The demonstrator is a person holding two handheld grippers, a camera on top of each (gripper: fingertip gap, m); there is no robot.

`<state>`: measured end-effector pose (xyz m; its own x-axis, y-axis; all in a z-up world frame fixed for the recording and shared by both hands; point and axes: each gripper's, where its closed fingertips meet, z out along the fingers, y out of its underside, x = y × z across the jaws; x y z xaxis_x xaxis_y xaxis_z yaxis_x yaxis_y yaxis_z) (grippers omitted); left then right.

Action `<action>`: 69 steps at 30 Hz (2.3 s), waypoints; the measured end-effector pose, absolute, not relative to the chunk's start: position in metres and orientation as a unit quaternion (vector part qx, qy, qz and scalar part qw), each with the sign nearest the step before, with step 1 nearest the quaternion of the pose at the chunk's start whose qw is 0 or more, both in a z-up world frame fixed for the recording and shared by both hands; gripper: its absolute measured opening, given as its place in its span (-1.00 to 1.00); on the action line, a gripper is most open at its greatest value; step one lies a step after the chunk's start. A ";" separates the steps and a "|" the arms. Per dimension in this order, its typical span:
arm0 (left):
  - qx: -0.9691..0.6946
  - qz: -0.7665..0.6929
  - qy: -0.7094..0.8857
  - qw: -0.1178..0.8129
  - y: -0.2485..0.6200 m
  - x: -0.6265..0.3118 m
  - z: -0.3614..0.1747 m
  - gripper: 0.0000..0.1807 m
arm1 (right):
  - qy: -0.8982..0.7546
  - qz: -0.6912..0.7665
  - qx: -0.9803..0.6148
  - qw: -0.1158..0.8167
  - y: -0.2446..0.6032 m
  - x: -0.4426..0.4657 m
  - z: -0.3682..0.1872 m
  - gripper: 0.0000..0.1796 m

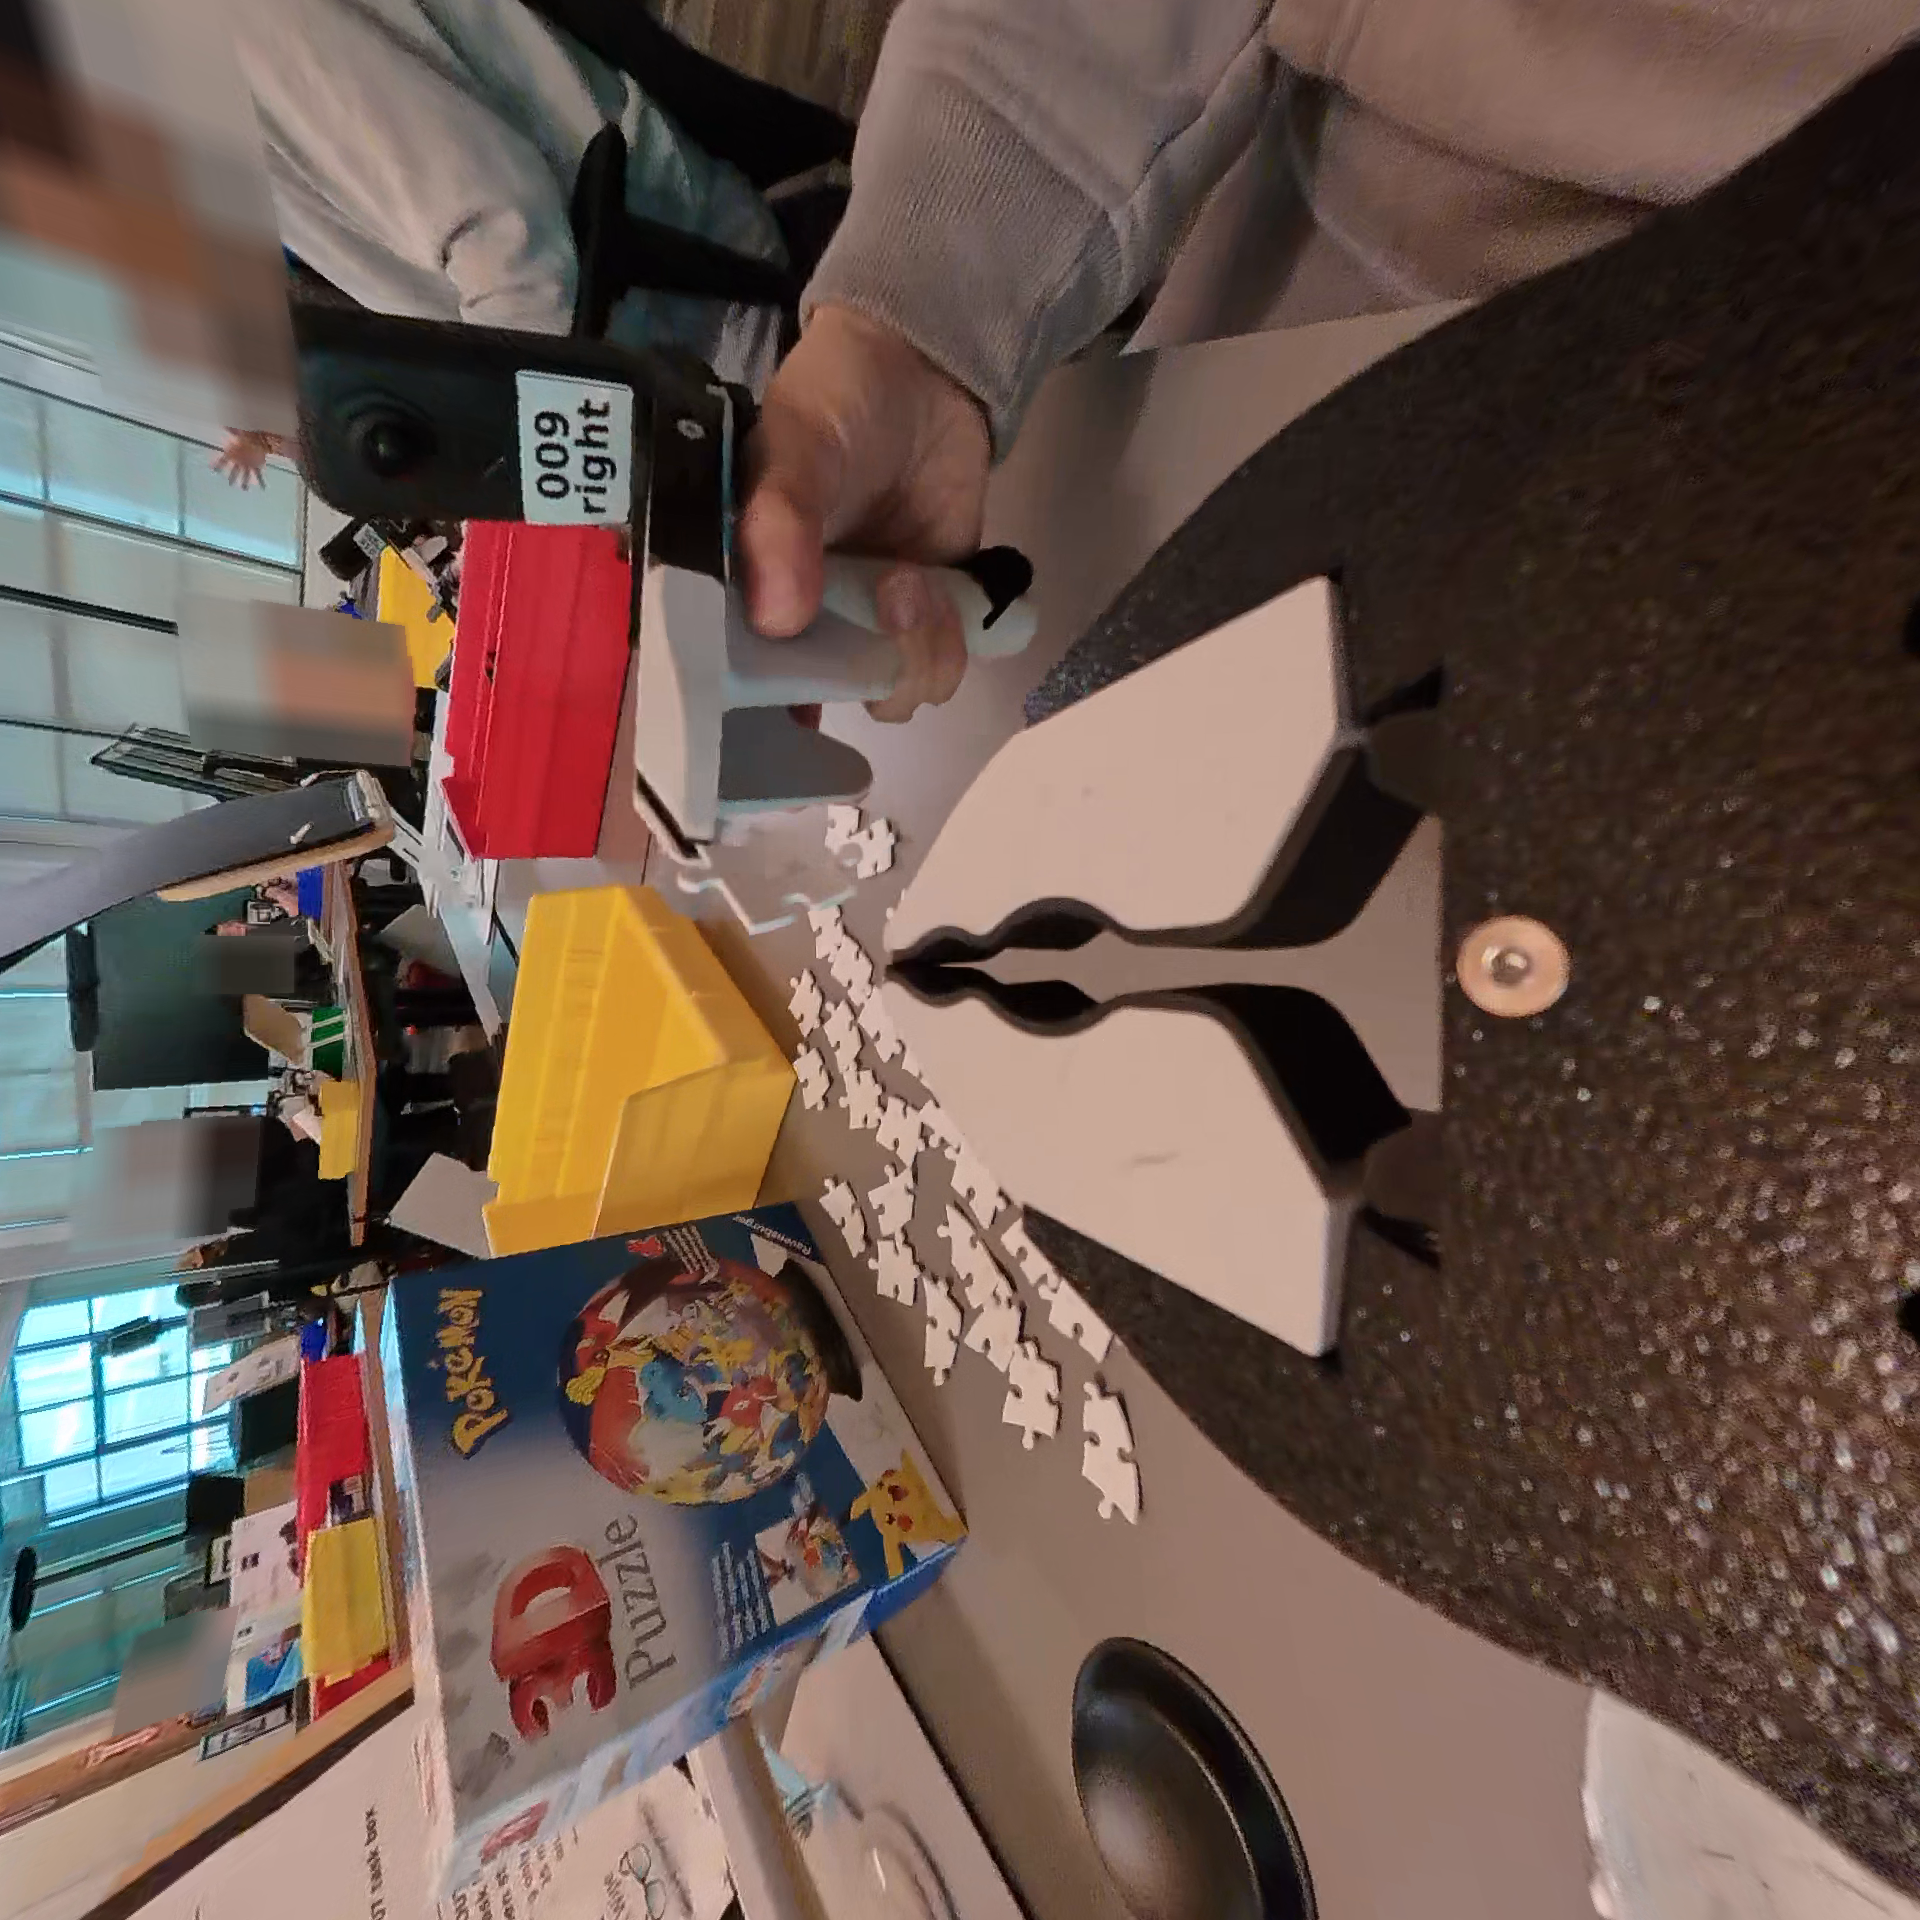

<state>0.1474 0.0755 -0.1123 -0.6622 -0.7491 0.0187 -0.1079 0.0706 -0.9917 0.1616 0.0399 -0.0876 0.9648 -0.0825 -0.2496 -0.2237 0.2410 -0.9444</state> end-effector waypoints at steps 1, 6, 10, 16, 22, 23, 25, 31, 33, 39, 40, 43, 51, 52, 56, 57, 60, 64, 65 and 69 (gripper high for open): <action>-0.312 -0.607 0.685 0.255 0.075 0.145 -0.112 -1.00 | 0.134 0.036 -0.617 0.774 0.039 0.165 -0.089 -0.99; -0.331 -0.636 0.678 0.163 0.075 0.137 -0.110 -1.00 | 0.145 0.038 -0.612 0.777 0.032 0.163 -0.081 -0.99; -0.347 -0.672 0.648 0.089 0.081 0.132 -0.103 -1.00 | 0.139 0.057 -0.613 0.776 0.034 0.153 -0.075 -0.99; -0.342 -0.681 0.641 0.089 0.076 0.130 -0.099 -0.79 | 0.189 0.117 -0.539 0.812 0.036 0.156 -0.068 -0.99; -0.335 -0.700 0.628 0.060 0.057 0.129 -0.097 -0.77 | 0.178 0.150 -0.523 0.820 0.048 0.144 -0.070 -0.99; -0.328 -0.703 0.629 0.053 0.053 0.127 -0.097 -0.79 | 0.176 0.143 -0.531 0.816 0.050 0.143 -0.072 -0.99; -0.328 -0.714 0.615 0.061 0.052 0.128 -0.092 -0.92 | 0.165 0.133 -0.546 0.811 0.054 0.140 -0.075 -0.99; -0.336 -0.690 0.635 0.082 0.060 0.131 -0.097 -0.99 | 0.126 0.098 -0.593 0.789 0.057 0.137 -0.084 -0.98; -0.334 -0.675 0.654 0.072 0.062 0.128 -0.099 -0.99 | 0.106 0.097 -0.617 0.774 0.058 0.133 -0.088 -0.98; -0.313 -0.607 0.715 0.148 0.077 0.121 -0.102 -0.98 | 0.043 0.023 -0.702 0.710 0.072 0.125 -0.097 -0.97; -0.312 -0.603 0.716 0.160 0.080 0.120 -0.100 -0.98 | 0.041 0.022 -0.702 0.711 0.075 0.125 -0.095 -0.97; -0.306 -0.595 0.719 0.188 0.091 0.118 -0.094 -0.98 | 0.038 0.057 -0.692 0.719 0.086 0.121 -0.091 -0.98; -0.287 -0.590 0.707 0.264 0.132 0.109 -0.074 -0.97 | 0.004 0.108 -0.670 0.735 0.127 0.109 -0.079 -0.98; -0.287 -0.588 0.703 0.278 0.140 0.108 -0.071 -0.97 | -0.007 0.108 -0.673 0.732 0.135 0.108 -0.077 -0.98; -0.316 -0.590 0.674 0.313 0.172 0.104 -0.056 -0.98 | -0.059 0.097 -0.696 0.709 0.167 0.106 -0.062 -0.97; -0.318 -0.591 0.668 0.321 0.178 0.102 -0.051 -0.98 | -0.073 0.097 -0.698 0.705 0.174 0.106 -0.057 -0.97; -0.326 -0.571 0.656 0.369 0.201 0.099 -0.038 -0.98 | -0.118 0.066 -0.705 0.696 0.189 0.108 -0.042 -0.98; -0.345 -0.495 0.693 0.395 0.235 0.098 -0.040 -0.98 | -0.170 0.014 -0.709 0.685 0.197 0.112 -0.033 -0.90; -0.350 -0.468 0.712 0.390 0.244 0.099 -0.042 -0.98 | -0.176 0.009 -0.715 0.677 0.199 0.114 -0.032 -0.89; -0.317 -0.375 0.804 0.336 0.260 0.106 -0.048 -0.98 | -0.208 0.043 -0.721 0.660 0.211 0.118 -0.029 -0.70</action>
<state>0.1064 0.2596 -0.0485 -0.5735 -0.7616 -0.3017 -0.2578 0.5174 -0.8160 0.1179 0.2109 -0.0286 0.9096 0.3568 0.2128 0.2432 -0.0422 -0.9690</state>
